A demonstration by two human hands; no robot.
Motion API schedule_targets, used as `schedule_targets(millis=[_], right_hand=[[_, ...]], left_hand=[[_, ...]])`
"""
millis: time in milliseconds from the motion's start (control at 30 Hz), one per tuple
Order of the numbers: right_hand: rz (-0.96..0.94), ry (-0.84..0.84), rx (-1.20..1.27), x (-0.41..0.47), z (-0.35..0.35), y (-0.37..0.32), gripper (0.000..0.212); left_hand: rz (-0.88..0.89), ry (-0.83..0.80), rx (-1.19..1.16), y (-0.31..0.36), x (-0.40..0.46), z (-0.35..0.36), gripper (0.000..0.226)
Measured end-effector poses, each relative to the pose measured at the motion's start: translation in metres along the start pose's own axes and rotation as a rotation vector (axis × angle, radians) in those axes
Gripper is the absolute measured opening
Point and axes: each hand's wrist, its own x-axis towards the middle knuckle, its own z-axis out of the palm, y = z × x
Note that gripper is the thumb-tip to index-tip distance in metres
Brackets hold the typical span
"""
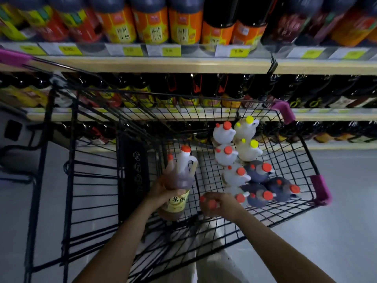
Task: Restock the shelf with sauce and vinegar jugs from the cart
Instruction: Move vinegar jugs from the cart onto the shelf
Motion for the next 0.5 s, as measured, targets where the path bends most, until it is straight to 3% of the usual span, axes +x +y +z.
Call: schedule_targets(millis=[133, 233, 367, 500], right_hand=[[0.037, -0.015, -0.166, 0.011, 0.001, 0.006, 0.034], [-0.01, 0.092, -0.243, 0.012, -0.007, 0.009, 0.027], [-0.127, 0.192, -0.147, 0.0, -0.022, -0.007, 0.009], [-0.21, 0.345, -0.03, -0.03, -0.049, -0.033, 0.014]], left_hand=[[-0.016, 0.034, -0.024, -0.002, 0.004, 0.002, 0.072], [-0.006, 0.01, -0.013, -0.002, 0.002, -0.001, 0.071], [0.032, 0.015, -0.019, 0.01, -0.007, -0.01, 0.074], [0.114, 0.029, -0.017, 0.044, -0.025, -0.019, 0.07]])
